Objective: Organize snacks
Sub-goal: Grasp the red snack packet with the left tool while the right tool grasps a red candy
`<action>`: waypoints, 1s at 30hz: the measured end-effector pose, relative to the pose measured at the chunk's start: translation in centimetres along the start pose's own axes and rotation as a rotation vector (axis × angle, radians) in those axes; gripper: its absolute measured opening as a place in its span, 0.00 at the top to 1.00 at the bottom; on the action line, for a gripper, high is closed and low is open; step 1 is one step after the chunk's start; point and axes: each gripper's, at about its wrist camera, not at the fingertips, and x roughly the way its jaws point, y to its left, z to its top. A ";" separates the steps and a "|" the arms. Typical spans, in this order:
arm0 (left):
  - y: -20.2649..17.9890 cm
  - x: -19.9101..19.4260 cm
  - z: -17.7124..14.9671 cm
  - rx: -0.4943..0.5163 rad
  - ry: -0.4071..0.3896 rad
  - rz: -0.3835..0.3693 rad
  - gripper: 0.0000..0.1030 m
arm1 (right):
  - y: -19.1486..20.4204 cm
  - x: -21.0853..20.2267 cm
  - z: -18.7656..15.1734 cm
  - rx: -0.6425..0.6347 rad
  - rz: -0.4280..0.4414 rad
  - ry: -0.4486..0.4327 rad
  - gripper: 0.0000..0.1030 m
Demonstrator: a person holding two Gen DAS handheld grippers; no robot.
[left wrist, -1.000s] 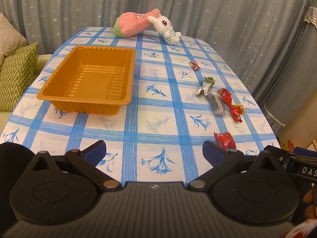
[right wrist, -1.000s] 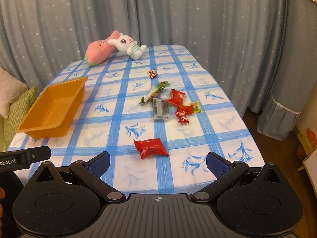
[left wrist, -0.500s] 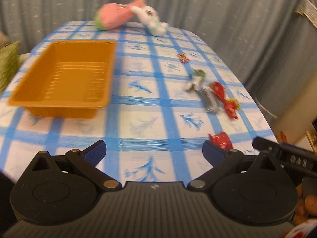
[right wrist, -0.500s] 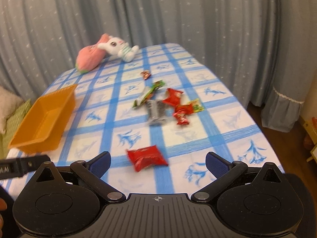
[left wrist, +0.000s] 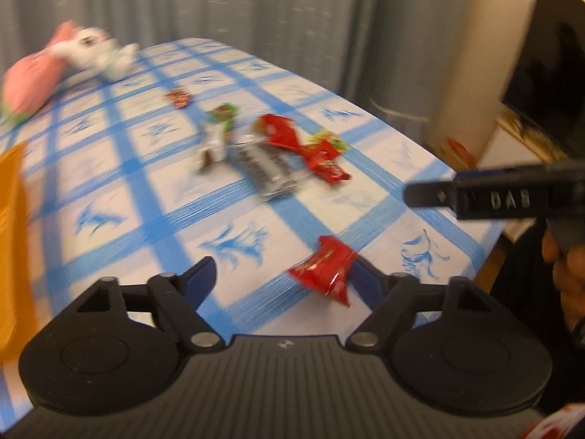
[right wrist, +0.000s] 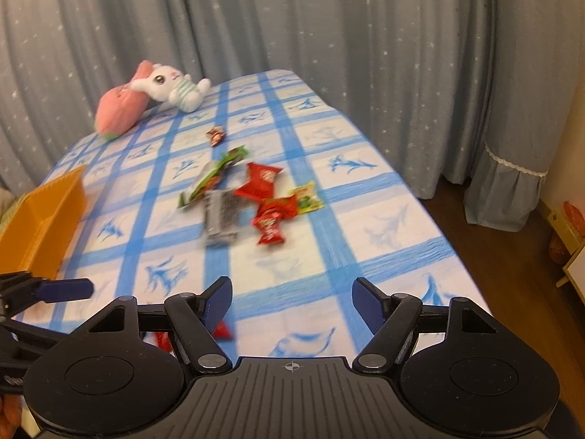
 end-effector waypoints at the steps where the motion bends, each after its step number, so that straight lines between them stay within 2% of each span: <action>1: -0.2 0.6 0.2 0.029 0.008 -0.022 0.34 | -0.3 0.2 0.2 0.008 -0.001 -0.002 0.29; 6: -2.1 3.0 0.8 0.193 0.060 -0.082 0.48 | -1.4 1.3 0.7 0.033 -0.008 0.000 0.29; 8: -2.6 3.7 0.9 0.233 0.077 -0.082 0.59 | -1.7 1.7 0.7 0.044 -0.006 0.006 0.29; 9: -2.6 4.0 0.9 0.239 0.079 -0.089 0.61 | -1.8 1.9 0.8 0.047 -0.007 0.009 0.29; 11: -2.6 4.4 1.1 0.233 0.085 -0.096 0.70 | -1.9 2.3 0.9 0.047 -0.003 0.011 0.29; 13: -2.5 4.6 1.0 0.230 0.099 -0.083 0.72 | -1.8 2.7 1.0 0.040 0.002 0.014 0.29; 16: -1.8 4.3 0.4 0.182 0.093 -0.078 0.75 | -1.4 3.5 1.3 0.009 0.023 0.017 0.29; 20: 0.2 3.3 -0.2 0.043 0.056 0.022 0.75 | -0.8 5.4 2.1 -0.051 0.059 0.010 0.29; 22: 1.4 2.9 -0.4 -0.031 0.038 0.068 0.75 | -0.5 6.7 2.7 -0.078 0.072 0.017 0.37; 23: 1.9 2.6 -0.4 -0.063 0.028 0.085 0.75 | -0.4 7.6 3.0 -0.085 0.082 0.028 0.46; 26: 3.0 2.0 -0.4 -0.118 0.008 0.112 0.75 | 0.0 9.4 3.7 -0.105 0.087 0.040 0.51; 30: 3.8 1.7 -0.3 -0.146 -0.004 0.127 0.75 | 0.7 11.2 4.2 -0.133 0.082 0.069 0.66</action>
